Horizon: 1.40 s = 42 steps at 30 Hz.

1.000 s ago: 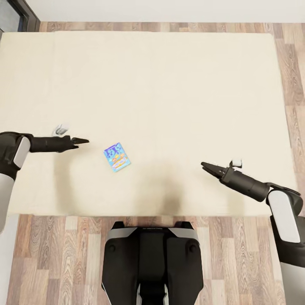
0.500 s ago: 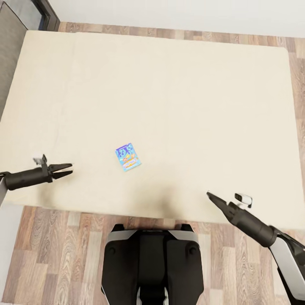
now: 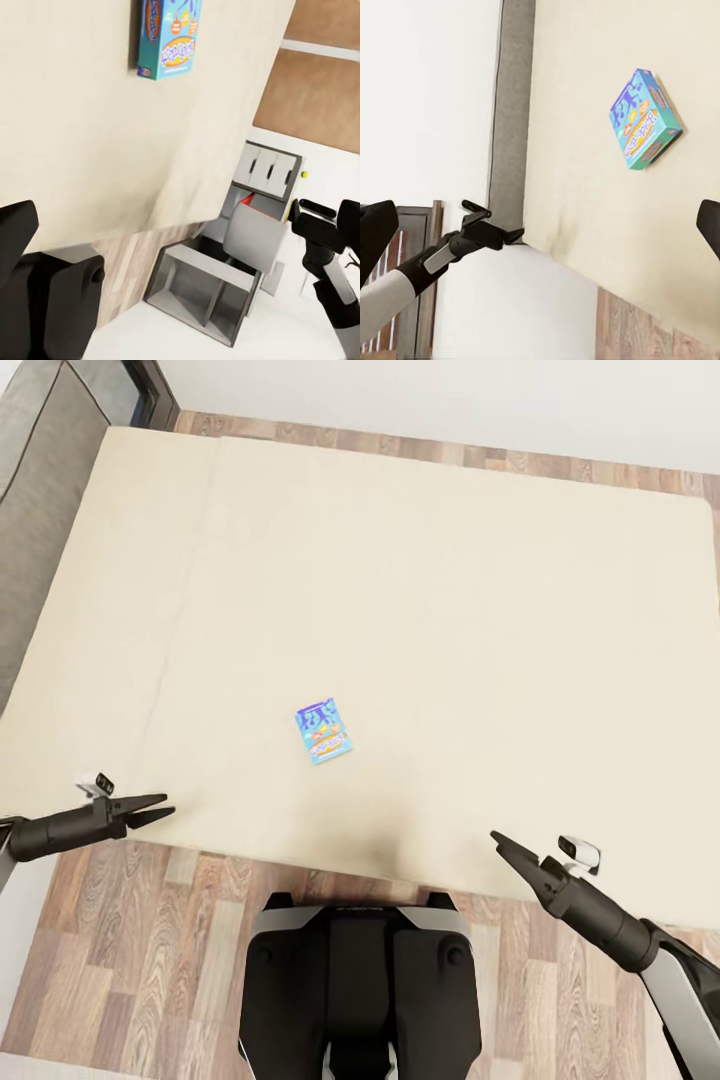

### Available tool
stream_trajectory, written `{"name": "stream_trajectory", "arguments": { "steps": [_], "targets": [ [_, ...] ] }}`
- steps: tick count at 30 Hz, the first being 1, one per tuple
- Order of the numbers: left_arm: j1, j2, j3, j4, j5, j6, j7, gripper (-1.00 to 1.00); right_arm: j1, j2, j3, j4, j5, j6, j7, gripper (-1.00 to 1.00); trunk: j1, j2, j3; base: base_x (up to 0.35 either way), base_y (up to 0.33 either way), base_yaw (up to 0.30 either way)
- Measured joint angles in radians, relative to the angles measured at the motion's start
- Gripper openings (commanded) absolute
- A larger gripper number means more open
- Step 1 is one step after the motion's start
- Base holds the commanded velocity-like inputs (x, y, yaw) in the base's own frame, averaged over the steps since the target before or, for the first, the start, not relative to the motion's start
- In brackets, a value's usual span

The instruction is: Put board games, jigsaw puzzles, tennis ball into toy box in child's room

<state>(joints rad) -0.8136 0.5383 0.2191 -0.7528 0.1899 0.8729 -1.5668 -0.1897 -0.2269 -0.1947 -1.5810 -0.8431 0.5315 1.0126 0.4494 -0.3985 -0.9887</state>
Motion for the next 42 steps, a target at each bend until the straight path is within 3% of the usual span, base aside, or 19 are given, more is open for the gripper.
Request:
{"name": "stream_trajectory", "arguments": {
  "steps": [42],
  "targets": [
    [0.010,-0.008,-0.001,-0.005,0.000,-0.024,0.000,1.00,0.003,-0.005,-0.009,0.004,0.000,-0.002,0.001,1.00,0.000,0.000,0.003,0.000,0.000,0.013]
  ]
}}
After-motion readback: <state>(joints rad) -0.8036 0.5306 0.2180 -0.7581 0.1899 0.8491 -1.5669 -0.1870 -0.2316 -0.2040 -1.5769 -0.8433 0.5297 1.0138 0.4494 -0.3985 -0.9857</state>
